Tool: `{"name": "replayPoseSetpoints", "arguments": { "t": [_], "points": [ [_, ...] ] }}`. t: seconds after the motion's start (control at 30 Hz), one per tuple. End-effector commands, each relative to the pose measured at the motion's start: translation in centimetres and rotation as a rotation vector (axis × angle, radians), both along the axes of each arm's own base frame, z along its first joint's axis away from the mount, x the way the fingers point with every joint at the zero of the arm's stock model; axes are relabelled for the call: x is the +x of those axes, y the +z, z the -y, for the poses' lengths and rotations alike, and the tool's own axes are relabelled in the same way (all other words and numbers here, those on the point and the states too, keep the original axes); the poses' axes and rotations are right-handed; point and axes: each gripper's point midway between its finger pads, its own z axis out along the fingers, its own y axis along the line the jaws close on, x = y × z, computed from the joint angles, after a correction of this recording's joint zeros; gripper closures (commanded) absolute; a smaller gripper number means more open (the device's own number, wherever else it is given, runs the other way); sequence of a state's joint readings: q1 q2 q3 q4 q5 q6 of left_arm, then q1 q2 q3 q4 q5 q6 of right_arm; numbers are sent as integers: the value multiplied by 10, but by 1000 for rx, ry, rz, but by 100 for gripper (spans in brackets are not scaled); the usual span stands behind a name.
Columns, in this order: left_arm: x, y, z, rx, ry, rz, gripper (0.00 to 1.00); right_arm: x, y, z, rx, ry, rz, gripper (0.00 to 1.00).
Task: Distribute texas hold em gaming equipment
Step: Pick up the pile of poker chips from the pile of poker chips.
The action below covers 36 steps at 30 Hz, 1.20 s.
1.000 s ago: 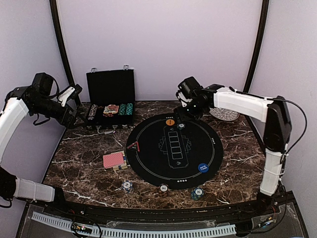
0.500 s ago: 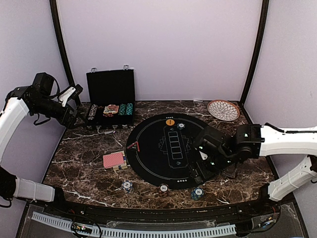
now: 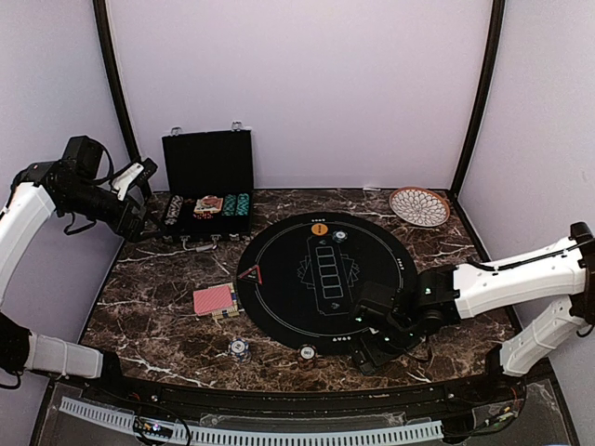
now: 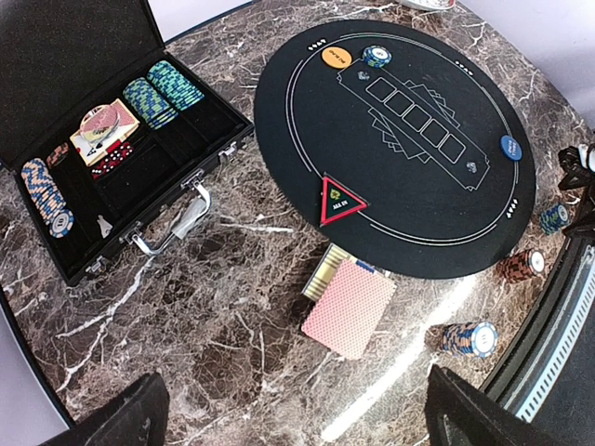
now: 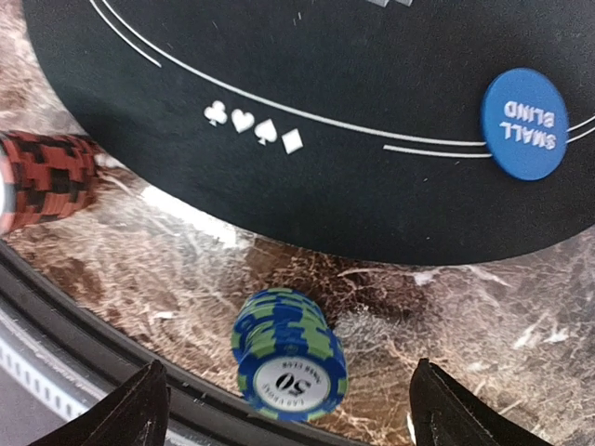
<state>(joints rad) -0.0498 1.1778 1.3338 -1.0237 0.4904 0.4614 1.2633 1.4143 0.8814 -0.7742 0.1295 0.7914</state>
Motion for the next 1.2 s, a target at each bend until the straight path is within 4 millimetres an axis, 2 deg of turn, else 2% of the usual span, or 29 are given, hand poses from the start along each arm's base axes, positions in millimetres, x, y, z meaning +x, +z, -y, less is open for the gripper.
{"name": "replayPoseSetpoints", "arguments": {
  "t": [0.0,0.4,0.73,1.0,1.17],
  "points": [
    [-3,7,4,-13,-14,11,1,-2,-9,-9,27,26,-3,10],
    [-2,7,4,-7,-16,15,1,-4,-27,-4,-3,28,-17,21],
    [-3,8,4,-5,-15,18,1,-3,-24,-4,3,26,-10,37],
    [-3,8,4,-5,-13,19,1,-4,-28,0,-8,24,-15,39],
    [-4,8,3,-2,-13,20,1,-4,-27,0,-7,26,-13,46]
  ]
}}
